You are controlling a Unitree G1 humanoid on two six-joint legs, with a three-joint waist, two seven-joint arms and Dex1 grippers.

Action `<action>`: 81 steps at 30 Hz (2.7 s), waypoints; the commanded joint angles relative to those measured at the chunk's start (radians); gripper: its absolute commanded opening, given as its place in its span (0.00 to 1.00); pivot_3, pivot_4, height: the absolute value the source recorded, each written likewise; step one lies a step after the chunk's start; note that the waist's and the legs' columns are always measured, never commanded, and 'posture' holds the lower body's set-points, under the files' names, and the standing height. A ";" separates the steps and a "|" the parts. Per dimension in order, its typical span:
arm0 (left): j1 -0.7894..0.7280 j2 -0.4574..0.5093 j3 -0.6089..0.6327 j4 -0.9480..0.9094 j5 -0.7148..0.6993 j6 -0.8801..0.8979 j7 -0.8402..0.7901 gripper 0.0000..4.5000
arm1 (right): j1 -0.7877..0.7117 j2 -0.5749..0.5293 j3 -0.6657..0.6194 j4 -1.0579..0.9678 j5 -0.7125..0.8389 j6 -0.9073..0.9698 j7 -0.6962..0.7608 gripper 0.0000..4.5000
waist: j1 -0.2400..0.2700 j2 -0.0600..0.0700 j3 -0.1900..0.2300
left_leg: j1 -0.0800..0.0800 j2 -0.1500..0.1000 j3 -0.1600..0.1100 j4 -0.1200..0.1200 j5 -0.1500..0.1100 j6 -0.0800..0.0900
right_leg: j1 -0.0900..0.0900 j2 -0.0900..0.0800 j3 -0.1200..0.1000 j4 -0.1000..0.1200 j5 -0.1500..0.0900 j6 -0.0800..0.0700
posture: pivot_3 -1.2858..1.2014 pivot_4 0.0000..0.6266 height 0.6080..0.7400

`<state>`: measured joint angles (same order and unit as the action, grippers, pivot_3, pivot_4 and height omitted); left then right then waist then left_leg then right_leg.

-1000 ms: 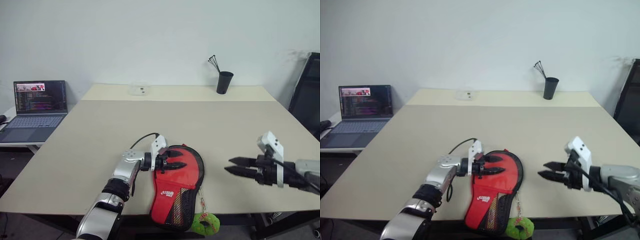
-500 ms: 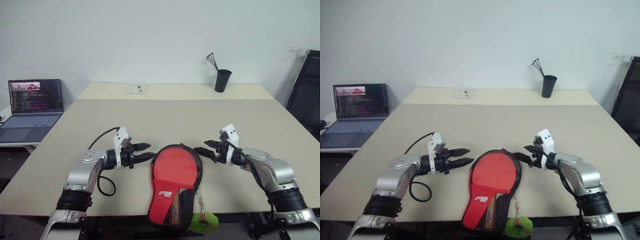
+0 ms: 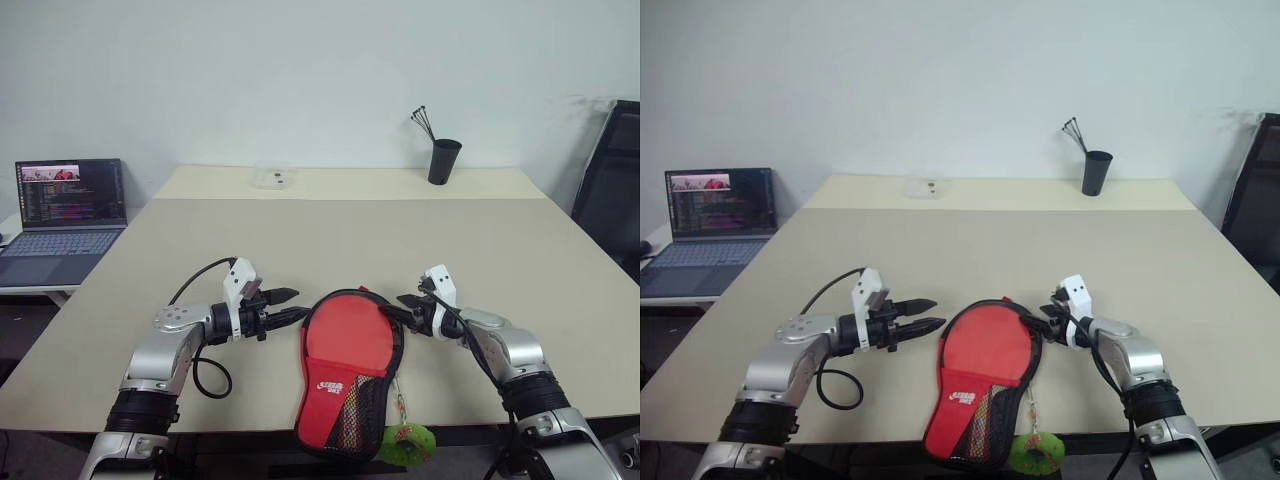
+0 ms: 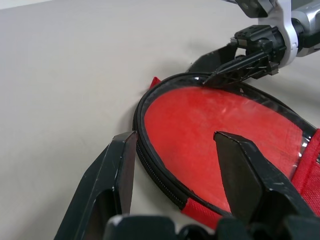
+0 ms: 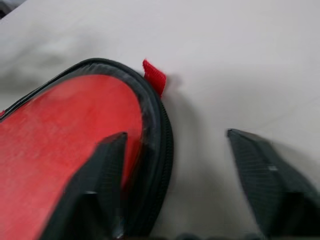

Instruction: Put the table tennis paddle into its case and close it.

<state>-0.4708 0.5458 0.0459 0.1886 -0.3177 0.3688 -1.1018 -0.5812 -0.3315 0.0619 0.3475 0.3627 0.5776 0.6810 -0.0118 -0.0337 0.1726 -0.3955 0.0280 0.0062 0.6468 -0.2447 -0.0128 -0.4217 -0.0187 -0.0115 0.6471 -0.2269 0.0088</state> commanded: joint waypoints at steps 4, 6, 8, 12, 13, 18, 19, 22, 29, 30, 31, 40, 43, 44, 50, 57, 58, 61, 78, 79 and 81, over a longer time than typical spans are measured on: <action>0.000 -0.002 -0.003 -0.041 -0.021 -0.012 0.005 0.59 | -0.008 0.018 0.013 -0.060 -0.010 -0.008 0.037 0.22 | -0.002 0.000 0.000 | 0.000 0.000 0.000 0.000 0.000 0.000 | 0.000 0.000 0.000 0.000 0.000 0.000 | 0.52 0.24 1.00; 0.004 -0.005 -0.005 -0.044 -0.020 -0.014 0.008 0.59 | -0.010 0.016 0.021 -0.069 -0.023 -0.013 0.040 0.07 | -0.003 0.000 0.000 | 0.000 0.000 0.000 0.000 0.000 0.000 | 0.000 0.000 0.000 0.000 0.000 0.000 | 0.52 0.24 1.00; 0.008 -0.008 -0.007 -0.049 -0.020 -0.013 0.011 0.59 | -0.017 0.016 0.023 -0.065 -0.037 -0.020 0.039 0.01 | -0.004 0.000 0.000 | 0.000 0.000 0.000 0.000 0.000 0.000 | 0.000 0.000 0.000 0.000 0.000 0.000 | 0.52 0.24 1.00; 0.010 -0.014 -0.013 -0.054 -0.018 -0.016 0.014 0.59 | -0.053 0.015 0.019 -0.026 -0.063 -0.049 0.044 0.01 | -0.006 0.000 0.000 | 0.000 0.000 0.000 0.000 0.000 0.000 | 0.000 0.000 0.000 0.000 0.000 0.000 | 0.52 0.24 1.00; 0.010 -0.015 -0.016 -0.055 -0.018 -0.017 0.013 0.59 | -0.066 0.014 0.017 -0.013 -0.069 -0.057 0.046 0.01 | -0.006 0.000 0.000 | 0.000 0.000 0.000 0.000 0.000 0.000 | 0.000 0.000 0.000 0.000 0.000 0.000 | 0.52 0.24 1.00; 0.013 -0.020 -0.026 -0.061 -0.017 -0.021 0.014 0.59 | -0.155 0.021 0.009 0.093 -0.102 -0.114 0.056 0.01 | -0.010 0.000 0.000 | 0.000 0.000 0.001 0.000 0.000 0.000 | 0.000 0.000 0.000 0.000 0.000 -0.001 | 0.52 0.24 1.00; 0.013 -0.021 -0.028 -0.061 -0.016 -0.022 0.014 0.59 | -0.176 0.026 0.008 0.119 -0.108 -0.127 0.060 0.01 | -0.012 0.000 0.000 | 0.000 0.000 0.001 0.000 0.000 0.000 | 0.000 0.000 0.000 0.000 0.000 -0.001 | 0.52 0.24 1.00; 0.014 -0.022 -0.032 -0.062 -0.016 -0.024 0.015 0.59 | -0.239 0.043 0.009 0.202 -0.129 -0.171 0.066 0.01 | -0.015 0.000 0.000 | 0.000 0.000 0.001 0.000 0.000 0.000 | 0.000 0.000 0.000 0.000 0.001 -0.001 | 0.52 0.24 1.00; 0.021 -0.023 -0.042 -0.072 -0.018 -0.024 0.018 0.59 | -0.348 0.072 0.007 0.403 -0.177 -0.276 0.082 0.01 | -0.016 0.001 0.000 | -0.001 0.000 0.002 0.000 0.000 0.000 | -0.001 0.000 0.000 0.000 0.001 -0.002 | 0.52 0.24 1.00; 0.024 -0.024 -0.043 -0.076 -0.019 -0.023 0.019 0.59 | -0.361 0.076 0.007 0.430 -0.183 -0.287 0.086 0.01 | -0.016 0.001 0.000 | -0.001 0.000 0.002 0.000 0.000 0.000 | -0.001 -0.001 0.000 0.000 0.001 -0.002 | 0.52 0.24 1.00; 0.026 -0.024 -0.044 -0.079 -0.019 -0.022 0.020 0.59 | -0.370 0.079 0.006 0.451 -0.188 -0.296 0.090 0.01 | -0.016 0.001 0.000 | -0.001 0.000 0.002 0.000 0.000 0.000 | -0.001 -0.001 0.001 0.000 0.001 -0.002 | 0.52 0.24 1.00; 0.022 -0.029 -0.050 -0.077 -0.017 -0.023 0.018 0.59 | -0.416 0.098 0.004 0.612 -0.251 -0.354 0.049 0.01 | -0.017 0.001 0.001 | 0.000 0.000 0.002 0.000 0.000 0.000 | -0.001 -0.001 0.001 0.001 0.001 -0.002 | 0.52 0.24 1.00; 0.014 -0.028 -0.060 -0.071 -0.016 -0.026 0.002 0.59 | -0.428 0.098 -0.015 0.639 -0.252 -0.356 0.022 0.05 | -0.017 0.001 0.001 | 0.000 0.000 0.002 0.000 0.000 0.000 | 0.000 -0.001 0.001 0.001 0.001 -0.002 | 0.52 0.24 1.00; 0.010 -0.024 -0.069 -0.069 -0.015 -0.028 -0.013 0.59 | -0.432 0.096 -0.023 0.646 -0.250 -0.354 0.016 0.11 | -0.017 0.001 0.001 | 0.000 0.000 0.002 0.000 0.000 0.000 | 0.000 -0.001 0.001 0.001 0.001 -0.002 | 0.52 0.24 1.00; -0.057 -0.017 -0.116 -0.009 0.004 -0.064 -0.084 0.59 | -0.417 0.098 -0.088 0.580 -0.195 -0.352 0.032 0.54 | -0.016 0.001 0.001 | 0.000 0.000 0.002 0.000 0.000 0.000 | -0.001 -0.001 0.001 0.001 0.001 -0.002 | 0.52 0.24 1.00; -0.193 -0.095 -0.170 0.152 0.042 -0.125 -0.088 0.59 | -0.211 0.097 -0.160 0.128 -0.083 -0.188 -0.028 0.99 | -0.011 0.001 0.001 | -0.001 -0.001 0.002 0.000 0.000 0.000 | 0.000 -0.001 0.001 0.000 0.001 -0.002 | 0.52 0.24 1.00; -0.207 -0.103 -0.176 0.176 0.052 -0.138 -0.089 0.59 | -0.177 0.090 -0.158 0.054 -0.069 -0.144 -0.030 0.99 | -0.011 0.001 0.001 | -0.002 -0.001 0.002 0.000 0.000 0.000 | -0.001 -0.001 0.000 0.000 0.001 -0.002 | 0.52 0.24 1.00; -0.254 -0.136 -0.212 0.272 0.096 -0.220 -0.111 0.59 | -0.018 0.014 -0.136 -0.250 0.001 0.050 0.003 0.99 | -0.006 0.001 0.001 | -0.003 -0.001 0.001 0.000 0.000 0.000 | -0.002 -0.002 0.000 0.000 0.001 -0.002 | 0.52 0.24 1.00; -0.409 -0.243 -0.255 0.741 0.243 -0.526 -0.157 0.59 | 0.644 -0.194 -0.259 -1.077 0.371 0.528 -0.115 0.99 | 0.007 0.001 0.001 | -0.001 -0.002 0.002 0.001 0.000 0.000 | 0.000 0.002 -0.001 -0.001 -0.001 0.002 | 0.52 0.24 1.00; -0.407 -0.243 -0.257 0.753 0.249 -0.537 -0.156 0.59 | 0.658 -0.193 -0.246 -1.071 0.358 0.514 -0.123 0.99 | 0.007 0.001 0.001 | -0.001 -0.002 0.002 0.001 0.000 0.000 | 0.000 0.002 -0.001 -0.001 -0.001 0.002 | 0.52 0.24 1.00; -0.404 -0.244 -0.261 0.766 0.256 -0.551 -0.157 0.59 | 0.673 -0.184 -0.220 -1.043 0.326 0.481 -0.146 0.99 | 0.006 0.001 0.000 | -0.001 -0.002 0.003 0.001 0.000 0.000 | 0.000 0.002 -0.001 -0.001 -0.001 0.003 | 0.52 0.24 1.00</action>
<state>-0.8707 0.3069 -0.2248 0.9414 -0.0752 -0.1624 -1.2570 0.0910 -0.5176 -0.1678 -0.6917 0.7059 1.0979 0.5497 -0.0056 -0.0331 0.1730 -0.3955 0.0262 0.0091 0.6479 -0.2446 -0.0128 -0.4210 -0.0168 -0.0121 0.6462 -0.2282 0.0114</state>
